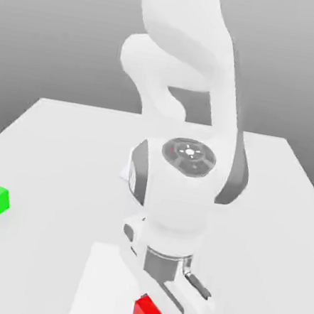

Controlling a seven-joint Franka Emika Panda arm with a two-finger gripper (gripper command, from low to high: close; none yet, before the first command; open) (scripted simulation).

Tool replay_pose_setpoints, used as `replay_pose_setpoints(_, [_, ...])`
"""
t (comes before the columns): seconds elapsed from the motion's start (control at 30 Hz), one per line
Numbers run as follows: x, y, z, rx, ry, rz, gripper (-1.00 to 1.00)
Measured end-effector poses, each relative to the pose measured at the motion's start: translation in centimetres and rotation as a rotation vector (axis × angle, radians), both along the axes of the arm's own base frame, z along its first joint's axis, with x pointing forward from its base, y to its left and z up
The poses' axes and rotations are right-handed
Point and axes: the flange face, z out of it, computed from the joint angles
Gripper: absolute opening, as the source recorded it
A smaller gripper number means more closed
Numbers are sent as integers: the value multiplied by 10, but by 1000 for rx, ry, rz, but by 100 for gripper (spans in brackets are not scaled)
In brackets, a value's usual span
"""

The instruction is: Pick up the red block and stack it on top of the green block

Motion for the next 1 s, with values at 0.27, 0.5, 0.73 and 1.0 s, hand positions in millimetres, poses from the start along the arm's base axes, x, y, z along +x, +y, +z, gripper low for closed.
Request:
replay_pose_setpoints(0.27, [-4,-33,54,-9,8,-71,-100])
replay_pose_setpoints(0.5, [-66,-209,68,-29,25,-500,-100])
replay_pose_setpoints(0.73, [-302,-420,82,-2,6,-1288,-100])
replay_pose_setpoints(1.0, [-248,-388,32,0,4,-1142,100])
